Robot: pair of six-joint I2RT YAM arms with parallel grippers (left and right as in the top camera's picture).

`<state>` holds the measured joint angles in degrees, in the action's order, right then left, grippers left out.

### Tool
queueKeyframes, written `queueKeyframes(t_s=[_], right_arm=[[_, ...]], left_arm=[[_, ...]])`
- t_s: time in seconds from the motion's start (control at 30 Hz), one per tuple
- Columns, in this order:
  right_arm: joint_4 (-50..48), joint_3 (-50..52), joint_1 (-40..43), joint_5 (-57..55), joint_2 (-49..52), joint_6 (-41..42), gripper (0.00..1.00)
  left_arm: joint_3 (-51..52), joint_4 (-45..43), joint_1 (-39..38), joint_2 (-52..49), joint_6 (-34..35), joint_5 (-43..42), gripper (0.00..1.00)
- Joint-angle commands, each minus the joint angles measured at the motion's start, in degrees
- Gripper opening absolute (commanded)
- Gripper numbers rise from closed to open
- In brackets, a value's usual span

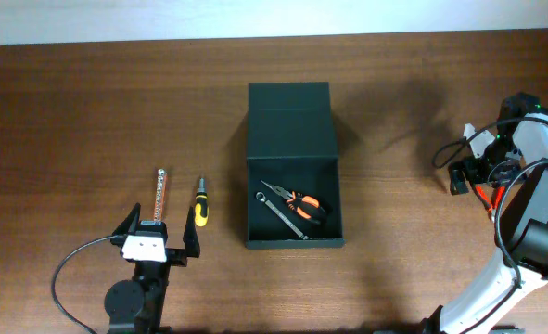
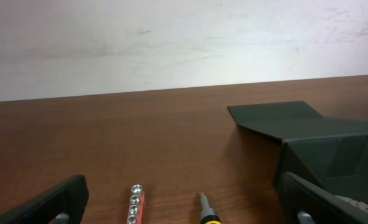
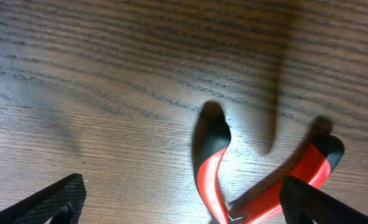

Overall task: Pack container
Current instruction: 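Lower the right gripper and close it on the red cutters' handles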

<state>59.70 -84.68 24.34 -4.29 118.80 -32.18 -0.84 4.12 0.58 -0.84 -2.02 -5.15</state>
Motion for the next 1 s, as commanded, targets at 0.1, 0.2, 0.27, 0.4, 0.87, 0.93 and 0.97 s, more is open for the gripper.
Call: queueKeyframes(t_s=[0.1,0.2,0.27,0.4,0.87,0.93,0.97], right_arm=[[-0.2,0.3,0.2,-0.6,0.6,-0.6,0.99],[-0.2,0.3,0.2,-0.4,0.6,-0.6,0.99],[-0.2,0.3,0.2,-0.5,0.6,-0.6,0.99],[-0.5,0.3,0.2,-0.5,0.6,-0.6,0.99],[-1.5,0.6,0.2,-0.4,0.6,-0.6,0.99],[-1.7,0.8,0.2,-0.5,0.6,-0.6,0.99],[-1.7,0.8,0.2,-0.5,0.6,-0.6,0.99]], left_arm=[[0.3,0.2,0.4,0.5,-0.9,0.4,0.99],[0.3,0.2,0.4,0.5,-0.9,0.4,0.99],[0.3,0.2,0.4,0.5,-0.9,0.4,0.99],[0.3,0.2,0.4,0.5,-0.9,0.4,0.99],[0.3,0.2,0.4,0.5,-0.9,0.4,0.99],[0.3,0.2,0.4,0.5,-0.9,0.4,0.99],[0.3,0.2,0.4,0.5,-0.9,0.4,0.99]])
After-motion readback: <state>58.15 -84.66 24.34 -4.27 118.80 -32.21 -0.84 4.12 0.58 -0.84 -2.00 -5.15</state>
